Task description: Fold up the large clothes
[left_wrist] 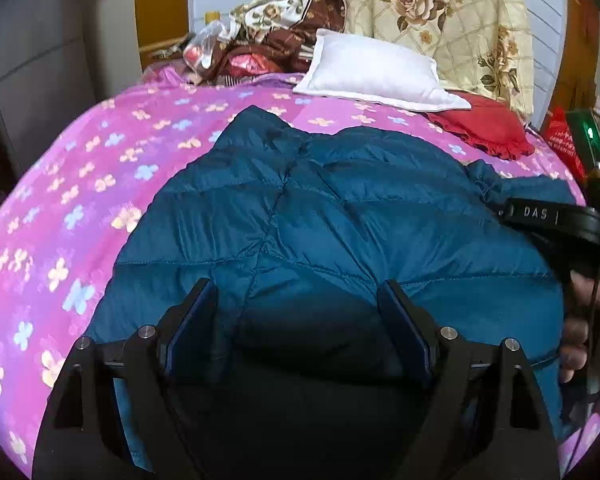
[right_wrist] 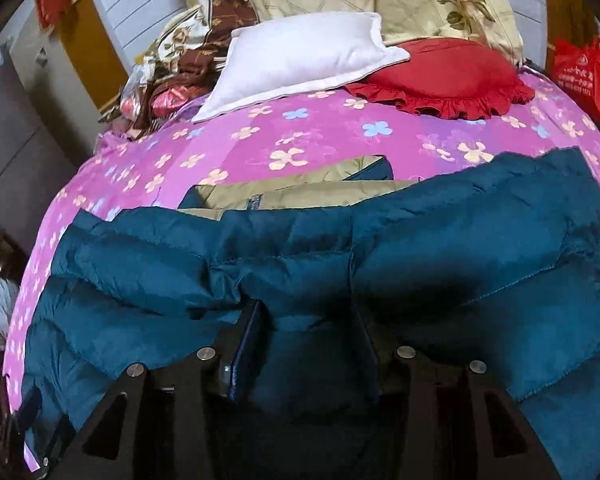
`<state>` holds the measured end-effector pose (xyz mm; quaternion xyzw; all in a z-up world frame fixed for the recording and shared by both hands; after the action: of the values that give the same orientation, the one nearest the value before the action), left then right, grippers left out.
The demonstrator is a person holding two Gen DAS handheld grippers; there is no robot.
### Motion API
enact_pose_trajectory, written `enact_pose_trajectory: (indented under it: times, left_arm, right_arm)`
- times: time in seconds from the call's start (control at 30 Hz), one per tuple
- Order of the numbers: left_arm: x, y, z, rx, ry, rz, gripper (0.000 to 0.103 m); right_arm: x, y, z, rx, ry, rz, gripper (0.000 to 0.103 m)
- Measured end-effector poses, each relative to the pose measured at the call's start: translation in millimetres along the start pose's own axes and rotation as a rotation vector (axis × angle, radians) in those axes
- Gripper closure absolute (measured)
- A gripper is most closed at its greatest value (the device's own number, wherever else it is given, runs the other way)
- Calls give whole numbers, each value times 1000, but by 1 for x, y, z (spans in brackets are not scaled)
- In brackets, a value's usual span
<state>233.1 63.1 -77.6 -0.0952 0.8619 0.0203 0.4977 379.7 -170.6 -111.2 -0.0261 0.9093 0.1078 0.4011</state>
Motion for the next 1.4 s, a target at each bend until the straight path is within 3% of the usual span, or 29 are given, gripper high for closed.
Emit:
enact_pose_trajectory:
  times: [0.1,0.23,0.3,0.33,0.37,0.43,0.5,0.6,0.7,0.9,1.1,1.27,1.4]
  left_arm:
    - [0,0,-9,4,5,-12,20]
    - [-8,-19,-42,83,-82,12,20]
    - [-8,-31,-53,133,-106,30,20]
    - [-6,-41,-53,161,-93,44,20]
    - [-2,-47,-49,177,-67,53,20]
    - [15,-56,-30,171,29,78,17]
    - [19,-60,-24,155,37,105,13]
    - [18,-59,-19,147,53,89,8]
    - [18,-57,-16,143,65,94,2]
    - [22,-56,-15,133,58,102,1]
    - [23,-55,-17,126,48,93,1]
    - [23,-55,-17,129,40,82,1]
    - [23,-53,-17,129,37,80,1]
  right_arm:
    - [-8,1,-25,1,-43,-9,60]
    - [-8,-10,-104,-2,-178,-27,59]
    - [7,-23,-142,38,-221,-36,44]
    - [18,-33,-157,57,-244,-28,24]
    - [27,-39,-163,75,-257,-18,11]
    - [56,-61,-157,108,-240,4,10]
    - [79,-77,-136,101,-157,34,8]
    - [78,-73,-133,91,-172,-35,1]
    - [78,-74,-130,61,-171,-57,0]
    - [78,-78,-137,56,-137,-66,1]
    - [67,-58,-169,6,-250,-28,2]
    - [85,-51,-139,50,-134,-97,0]
    - [87,-54,-139,51,-158,-104,0]
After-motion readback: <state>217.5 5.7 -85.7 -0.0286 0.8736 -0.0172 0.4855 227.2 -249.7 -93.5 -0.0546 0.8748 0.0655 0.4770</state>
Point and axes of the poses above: each gripper's, at about its wrist camera, not at the fingertips, and z roughly the way its jaws point, y to its left, x to its underside, the point moved 3 cm from there along z, roughly the way its jaws point, and after that the axes turned 15 degrees about -y, right-handed, at the moved point
